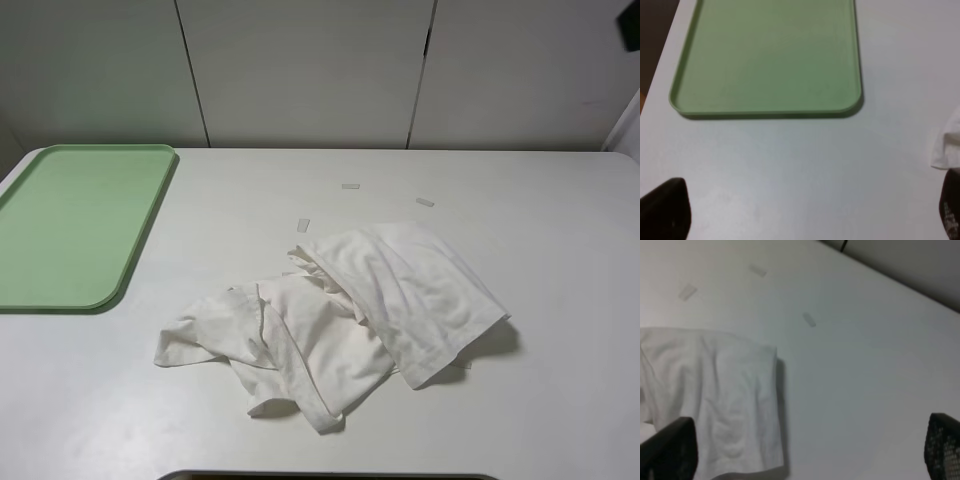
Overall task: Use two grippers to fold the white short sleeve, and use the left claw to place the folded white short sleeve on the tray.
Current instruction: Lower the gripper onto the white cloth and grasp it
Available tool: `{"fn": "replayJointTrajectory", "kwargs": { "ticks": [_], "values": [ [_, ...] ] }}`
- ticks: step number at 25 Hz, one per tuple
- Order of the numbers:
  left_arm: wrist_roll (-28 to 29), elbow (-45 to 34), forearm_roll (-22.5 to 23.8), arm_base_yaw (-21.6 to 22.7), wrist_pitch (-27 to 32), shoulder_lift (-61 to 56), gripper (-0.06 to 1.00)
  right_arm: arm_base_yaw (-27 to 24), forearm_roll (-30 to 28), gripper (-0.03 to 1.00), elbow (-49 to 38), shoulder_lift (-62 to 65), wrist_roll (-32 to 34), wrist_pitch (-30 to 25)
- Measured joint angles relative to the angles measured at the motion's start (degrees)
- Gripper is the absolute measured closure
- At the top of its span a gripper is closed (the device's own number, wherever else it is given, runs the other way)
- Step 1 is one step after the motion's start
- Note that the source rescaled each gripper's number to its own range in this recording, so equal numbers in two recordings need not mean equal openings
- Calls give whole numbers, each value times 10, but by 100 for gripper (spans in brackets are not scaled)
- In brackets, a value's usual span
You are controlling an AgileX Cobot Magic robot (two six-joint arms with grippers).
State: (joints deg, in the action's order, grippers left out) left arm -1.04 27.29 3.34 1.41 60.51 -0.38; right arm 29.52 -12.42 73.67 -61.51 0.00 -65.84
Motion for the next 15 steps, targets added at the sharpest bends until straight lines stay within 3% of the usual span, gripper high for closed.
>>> {"fn": "replayJointTrajectory", "kwargs": {
  "ticks": [15],
  "values": [
    [0,0,0,0,0,0,-5,0,-25,-3,-127,332,0,-35]
  ]
}}
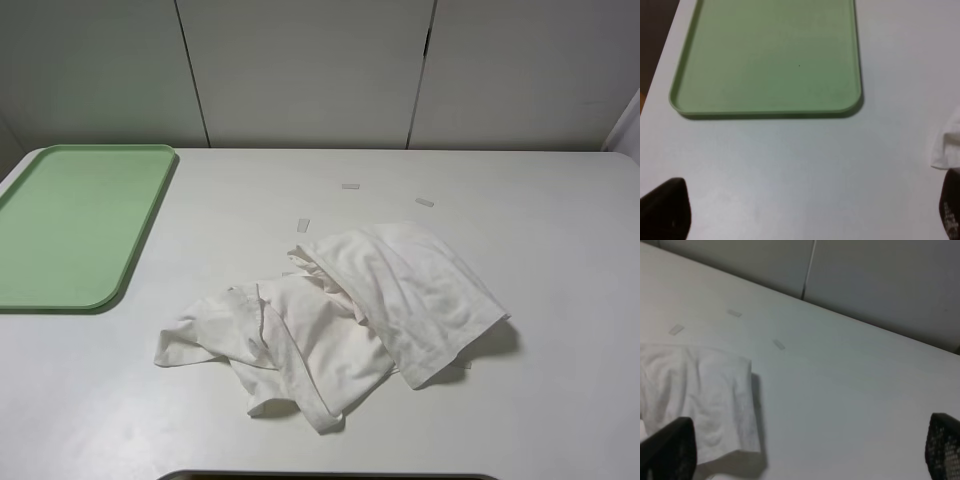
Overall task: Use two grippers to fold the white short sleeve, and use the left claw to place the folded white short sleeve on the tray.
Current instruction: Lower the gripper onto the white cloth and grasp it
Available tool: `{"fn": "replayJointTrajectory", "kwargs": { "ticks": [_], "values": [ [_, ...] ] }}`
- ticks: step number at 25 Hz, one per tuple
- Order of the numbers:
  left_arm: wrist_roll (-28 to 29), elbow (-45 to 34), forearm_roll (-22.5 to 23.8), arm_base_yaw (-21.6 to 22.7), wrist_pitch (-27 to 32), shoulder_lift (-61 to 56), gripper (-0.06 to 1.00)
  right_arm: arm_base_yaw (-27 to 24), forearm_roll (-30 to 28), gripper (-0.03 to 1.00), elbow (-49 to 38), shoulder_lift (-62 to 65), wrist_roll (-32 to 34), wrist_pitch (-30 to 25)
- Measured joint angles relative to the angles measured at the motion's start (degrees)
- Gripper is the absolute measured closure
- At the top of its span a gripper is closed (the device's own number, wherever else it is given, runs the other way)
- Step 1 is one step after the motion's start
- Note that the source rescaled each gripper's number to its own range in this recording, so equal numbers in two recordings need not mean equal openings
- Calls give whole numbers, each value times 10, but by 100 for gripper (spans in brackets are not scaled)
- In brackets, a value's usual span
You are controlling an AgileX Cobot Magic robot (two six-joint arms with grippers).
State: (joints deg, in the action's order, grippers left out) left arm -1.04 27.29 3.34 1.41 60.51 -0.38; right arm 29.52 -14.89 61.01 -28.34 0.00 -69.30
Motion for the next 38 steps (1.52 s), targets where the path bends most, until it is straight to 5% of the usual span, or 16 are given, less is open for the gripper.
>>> {"fn": "replayJointTrajectory", "kwargs": {
  "ticks": [16,38],
  "values": [
    [0,0,0,0,0,0,-5,0,3,-3,-139,183,18,-9],
    [0,0,0,0,0,0,-5,0,20,-3,-284,212,18,-9]
  ]
}}
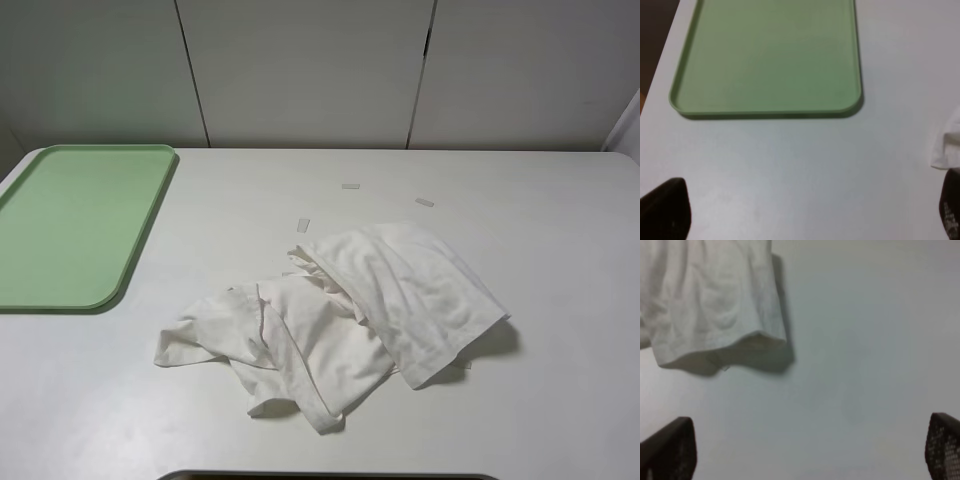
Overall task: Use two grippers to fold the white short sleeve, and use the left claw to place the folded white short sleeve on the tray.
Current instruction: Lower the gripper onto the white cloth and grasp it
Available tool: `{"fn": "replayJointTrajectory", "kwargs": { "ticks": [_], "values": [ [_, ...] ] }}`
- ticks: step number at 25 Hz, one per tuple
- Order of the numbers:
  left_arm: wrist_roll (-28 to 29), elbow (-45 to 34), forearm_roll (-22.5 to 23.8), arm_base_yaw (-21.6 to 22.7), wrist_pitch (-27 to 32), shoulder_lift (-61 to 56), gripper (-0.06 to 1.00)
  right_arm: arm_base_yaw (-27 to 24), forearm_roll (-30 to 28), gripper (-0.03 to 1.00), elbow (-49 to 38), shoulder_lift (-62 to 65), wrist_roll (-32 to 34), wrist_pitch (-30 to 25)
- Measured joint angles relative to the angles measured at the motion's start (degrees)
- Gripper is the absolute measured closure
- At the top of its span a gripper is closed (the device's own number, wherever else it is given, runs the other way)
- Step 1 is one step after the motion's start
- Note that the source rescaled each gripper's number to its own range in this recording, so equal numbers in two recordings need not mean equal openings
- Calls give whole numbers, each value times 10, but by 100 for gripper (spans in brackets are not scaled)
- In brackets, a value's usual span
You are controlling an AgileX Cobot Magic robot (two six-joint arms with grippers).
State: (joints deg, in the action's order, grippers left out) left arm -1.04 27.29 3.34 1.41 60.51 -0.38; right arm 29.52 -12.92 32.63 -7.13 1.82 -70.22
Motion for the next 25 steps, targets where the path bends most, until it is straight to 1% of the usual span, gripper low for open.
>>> {"fn": "replayJointTrajectory", "kwargs": {
  "ticks": [2,13,16,19,20,25],
  "values": [
    [0,0,0,0,0,0,-5,0,5,-3,-23,0,-8,2],
    [0,0,0,0,0,0,-5,0,11,-3,-27,0,-18,14],
    [0,0,0,0,0,0,-5,0,30,-3,-20,0,-18,16],
    [0,0,0,0,0,0,-5,0,66,-3,-14,0,-18,29],
    [0,0,0,0,0,0,-5,0,82,-3,-12,0,-9,32],
    [0,0,0,0,0,0,-5,0,94,-3,-15,0,24,40]
  ]
}}
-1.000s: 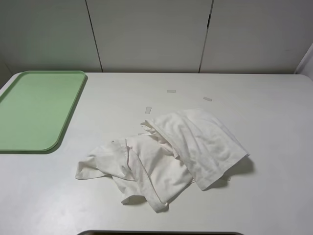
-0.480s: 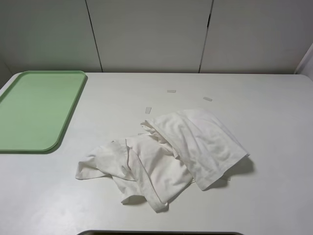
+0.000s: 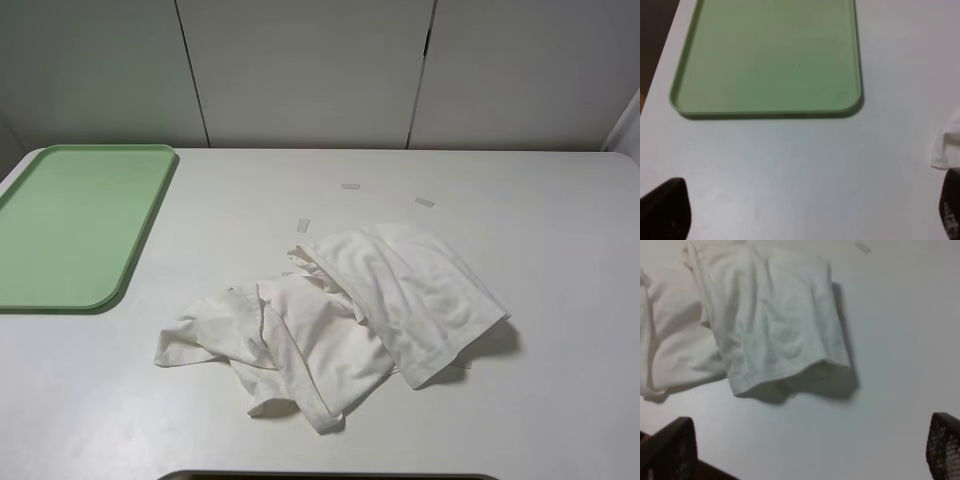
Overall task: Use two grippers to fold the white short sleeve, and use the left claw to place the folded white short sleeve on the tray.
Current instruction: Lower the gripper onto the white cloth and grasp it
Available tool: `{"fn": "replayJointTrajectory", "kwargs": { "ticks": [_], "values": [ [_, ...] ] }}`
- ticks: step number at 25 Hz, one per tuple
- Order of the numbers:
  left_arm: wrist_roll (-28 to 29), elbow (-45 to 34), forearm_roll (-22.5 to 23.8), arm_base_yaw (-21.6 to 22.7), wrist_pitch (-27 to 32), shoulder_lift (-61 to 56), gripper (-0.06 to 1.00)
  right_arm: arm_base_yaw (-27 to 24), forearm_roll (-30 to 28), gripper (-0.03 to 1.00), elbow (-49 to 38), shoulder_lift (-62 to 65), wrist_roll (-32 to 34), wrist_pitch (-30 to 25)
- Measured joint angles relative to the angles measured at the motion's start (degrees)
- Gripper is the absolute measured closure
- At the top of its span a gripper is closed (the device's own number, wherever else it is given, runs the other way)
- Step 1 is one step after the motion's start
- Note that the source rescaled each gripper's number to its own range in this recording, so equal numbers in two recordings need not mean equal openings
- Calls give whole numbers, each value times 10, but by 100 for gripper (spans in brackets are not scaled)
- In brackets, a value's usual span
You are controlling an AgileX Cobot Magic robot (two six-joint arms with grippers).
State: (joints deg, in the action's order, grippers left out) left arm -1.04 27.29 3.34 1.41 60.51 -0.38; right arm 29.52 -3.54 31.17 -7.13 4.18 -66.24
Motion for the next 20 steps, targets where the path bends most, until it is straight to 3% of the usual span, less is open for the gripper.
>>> {"fn": "replayJointTrajectory", "kwargs": {
  "ticks": [8,16,20],
  "values": [
    [0,0,0,0,0,0,-5,0,7,-3,-21,0,4,62],
    [0,0,0,0,1,0,-5,0,17,-3,-25,0,-7,72],
    [0,0,0,0,1,0,-5,-55,15,-3,-25,0,-7,75]
  ]
}}
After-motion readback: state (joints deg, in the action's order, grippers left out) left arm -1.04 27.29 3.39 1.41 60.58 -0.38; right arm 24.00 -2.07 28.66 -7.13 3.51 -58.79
